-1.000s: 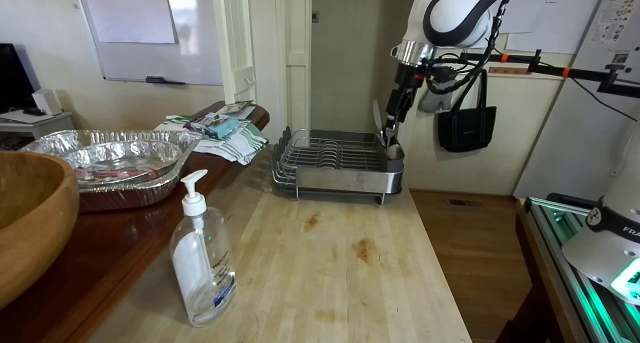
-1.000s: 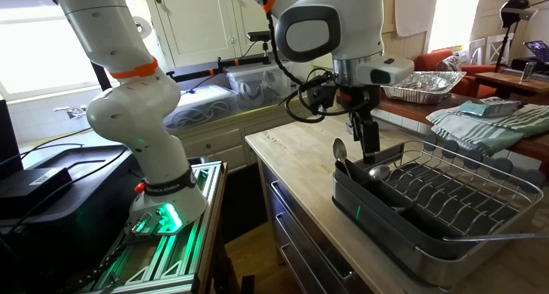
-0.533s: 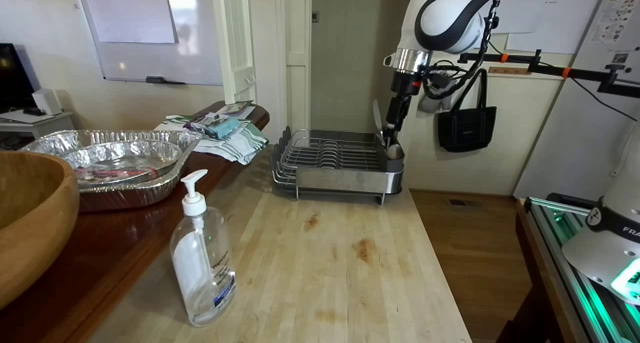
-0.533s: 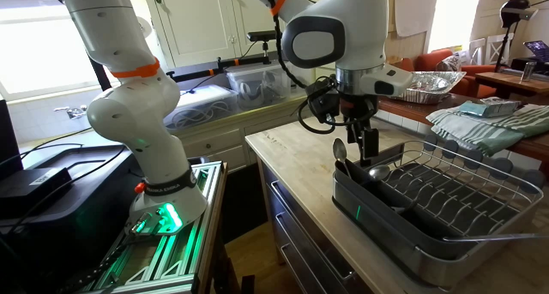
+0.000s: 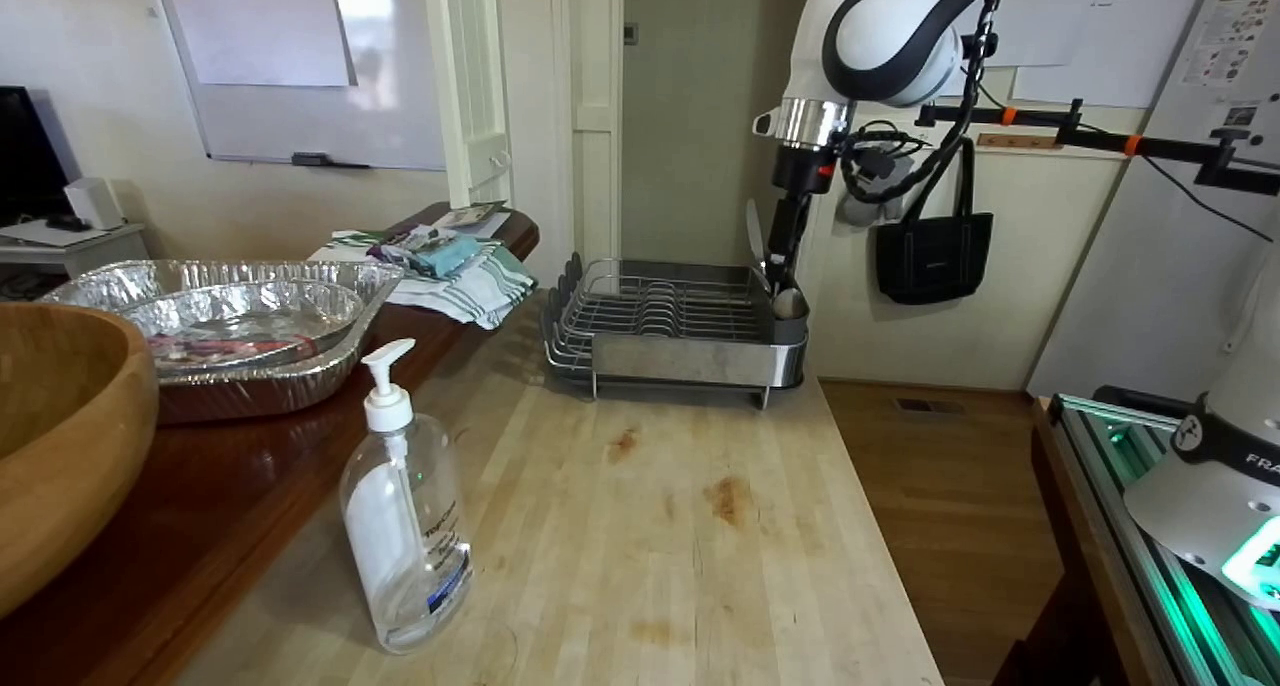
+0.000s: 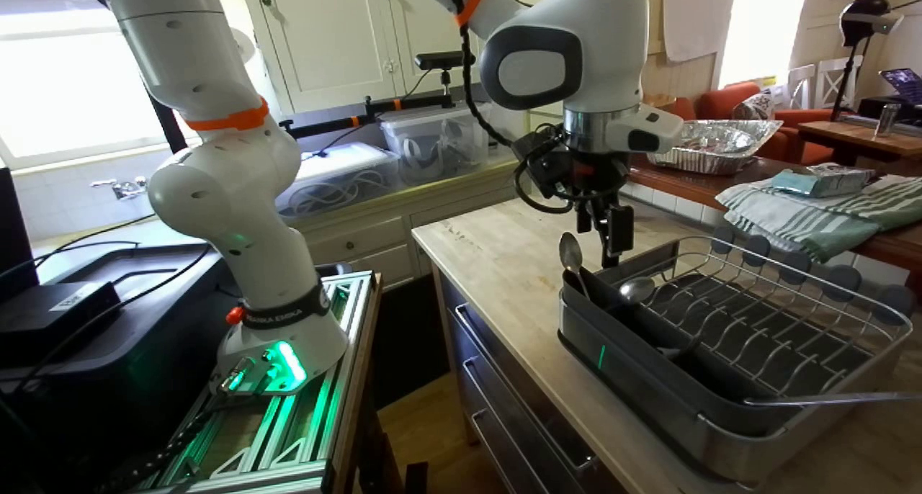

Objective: Put the spoon on the top of the drawer

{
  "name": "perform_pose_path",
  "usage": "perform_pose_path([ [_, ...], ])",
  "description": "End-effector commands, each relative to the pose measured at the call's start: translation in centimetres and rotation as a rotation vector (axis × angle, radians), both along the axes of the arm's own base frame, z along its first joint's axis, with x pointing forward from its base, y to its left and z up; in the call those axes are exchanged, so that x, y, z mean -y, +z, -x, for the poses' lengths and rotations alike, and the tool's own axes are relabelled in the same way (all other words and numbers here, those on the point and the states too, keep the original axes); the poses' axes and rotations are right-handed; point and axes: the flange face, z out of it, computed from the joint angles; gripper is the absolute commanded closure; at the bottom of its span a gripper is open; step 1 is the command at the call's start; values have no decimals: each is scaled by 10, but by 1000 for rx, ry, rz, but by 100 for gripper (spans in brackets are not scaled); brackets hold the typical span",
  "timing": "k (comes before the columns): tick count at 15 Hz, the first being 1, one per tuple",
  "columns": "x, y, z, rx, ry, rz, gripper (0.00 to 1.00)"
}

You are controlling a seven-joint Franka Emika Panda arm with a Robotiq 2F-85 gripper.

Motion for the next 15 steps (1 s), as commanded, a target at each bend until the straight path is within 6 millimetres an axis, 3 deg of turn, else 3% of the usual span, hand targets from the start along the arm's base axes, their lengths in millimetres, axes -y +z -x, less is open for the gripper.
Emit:
perform_pose_path([
  [1,-15,0,-8,-50,45,-3,0],
  [10,-48,-8,-6,-140,107,99,0],
  [11,-50,-12,-7,-148,113,107,25],
  [13,-55,-16,-8,-159,123,113,32],
  [15,-60,-20,-8,-169,135,116,51],
])
